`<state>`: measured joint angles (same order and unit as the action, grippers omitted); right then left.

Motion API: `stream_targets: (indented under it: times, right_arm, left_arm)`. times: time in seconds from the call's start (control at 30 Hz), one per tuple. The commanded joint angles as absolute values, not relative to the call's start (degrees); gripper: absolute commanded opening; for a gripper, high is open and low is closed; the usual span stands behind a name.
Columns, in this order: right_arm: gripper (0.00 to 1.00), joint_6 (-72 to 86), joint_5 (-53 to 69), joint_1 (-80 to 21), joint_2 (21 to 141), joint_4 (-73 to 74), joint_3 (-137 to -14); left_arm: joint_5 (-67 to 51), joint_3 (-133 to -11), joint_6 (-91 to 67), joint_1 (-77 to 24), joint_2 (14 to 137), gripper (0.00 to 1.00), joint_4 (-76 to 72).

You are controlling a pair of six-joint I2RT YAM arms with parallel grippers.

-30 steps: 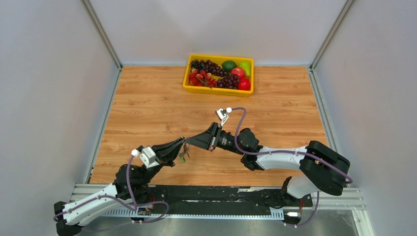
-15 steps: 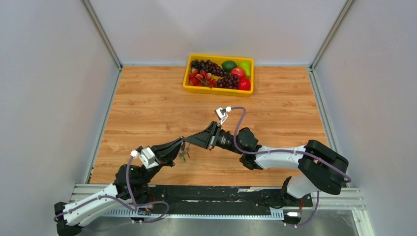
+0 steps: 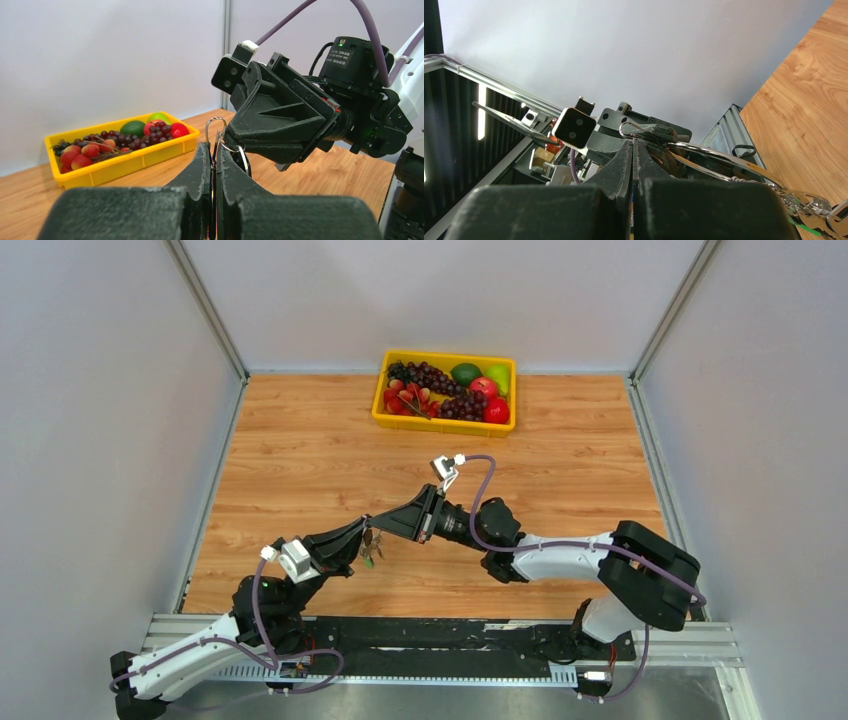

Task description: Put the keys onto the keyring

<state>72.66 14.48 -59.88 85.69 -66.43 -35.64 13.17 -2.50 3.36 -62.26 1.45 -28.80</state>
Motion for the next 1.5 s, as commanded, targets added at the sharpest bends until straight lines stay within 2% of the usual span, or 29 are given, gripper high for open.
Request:
stream_targets:
  times: [0.0, 1.47]
  right_arm:
    - [0.00, 72.52, 13.33, -60.25, 85.79, -71.31, -38.39]
    - [0.00, 66.03, 13.12, -59.64, 79.77, -65.25, -43.69]
  left_arm:
    - [9.90, -2.17, 3.76, -62.58, 1.97, 0.01, -30.21]
    - [5.32, -2.87, 2.46, -62.57, 4.41, 0.01, -30.45]
